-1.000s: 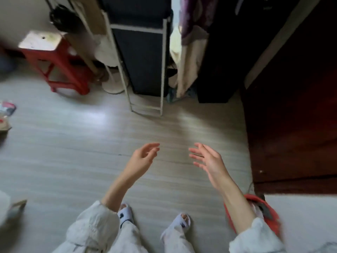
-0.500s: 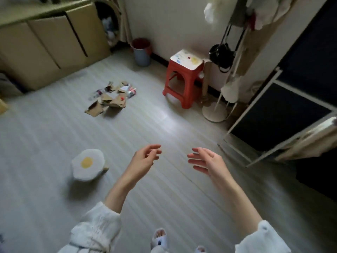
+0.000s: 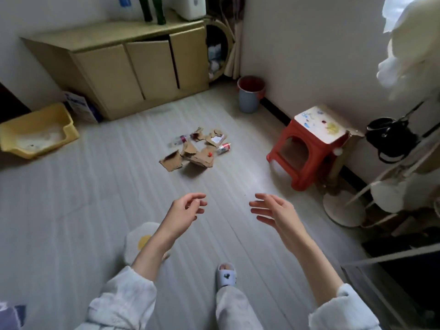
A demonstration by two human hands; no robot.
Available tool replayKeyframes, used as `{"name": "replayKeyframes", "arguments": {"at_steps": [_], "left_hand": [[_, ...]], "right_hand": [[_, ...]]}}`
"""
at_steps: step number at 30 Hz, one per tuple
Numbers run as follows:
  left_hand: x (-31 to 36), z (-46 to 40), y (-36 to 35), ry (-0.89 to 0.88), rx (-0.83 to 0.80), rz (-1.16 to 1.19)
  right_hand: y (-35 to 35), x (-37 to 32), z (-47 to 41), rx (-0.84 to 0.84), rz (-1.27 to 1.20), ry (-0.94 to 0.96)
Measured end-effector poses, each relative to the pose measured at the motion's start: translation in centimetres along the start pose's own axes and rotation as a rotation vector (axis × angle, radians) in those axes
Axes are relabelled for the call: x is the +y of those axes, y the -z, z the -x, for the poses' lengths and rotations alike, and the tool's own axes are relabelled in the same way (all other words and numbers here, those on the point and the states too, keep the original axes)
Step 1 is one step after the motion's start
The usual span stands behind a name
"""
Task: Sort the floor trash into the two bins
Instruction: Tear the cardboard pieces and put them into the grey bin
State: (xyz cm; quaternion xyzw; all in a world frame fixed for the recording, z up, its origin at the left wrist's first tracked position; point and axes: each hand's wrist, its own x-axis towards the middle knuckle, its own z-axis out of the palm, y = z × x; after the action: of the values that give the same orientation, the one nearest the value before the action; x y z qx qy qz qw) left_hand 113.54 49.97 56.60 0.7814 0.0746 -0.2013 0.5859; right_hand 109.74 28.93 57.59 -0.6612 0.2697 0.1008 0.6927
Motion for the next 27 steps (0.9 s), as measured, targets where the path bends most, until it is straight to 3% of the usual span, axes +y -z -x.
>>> {"name": "replayKeyframes", "arguments": {"at_steps": [6, 13, 27], "left_hand": [[5.7, -10.8, 4.0, 0.01, 0.023, -0.008], [7.2, -21.8, 11.9, 0.065, 0.092, 0.048], [13.6, -51.1, 38.1, 0.051, 0.162, 0.072]], "right_hand": [[-5.0, -8.7, -11.8, -0.071, 0.052, 0.014], [-13.3, -15.1, -23.6, -0.168, 0.124, -0.024], [-35.8, -28.5, -47.7, -0.111, 0.148, -0.057]]}}
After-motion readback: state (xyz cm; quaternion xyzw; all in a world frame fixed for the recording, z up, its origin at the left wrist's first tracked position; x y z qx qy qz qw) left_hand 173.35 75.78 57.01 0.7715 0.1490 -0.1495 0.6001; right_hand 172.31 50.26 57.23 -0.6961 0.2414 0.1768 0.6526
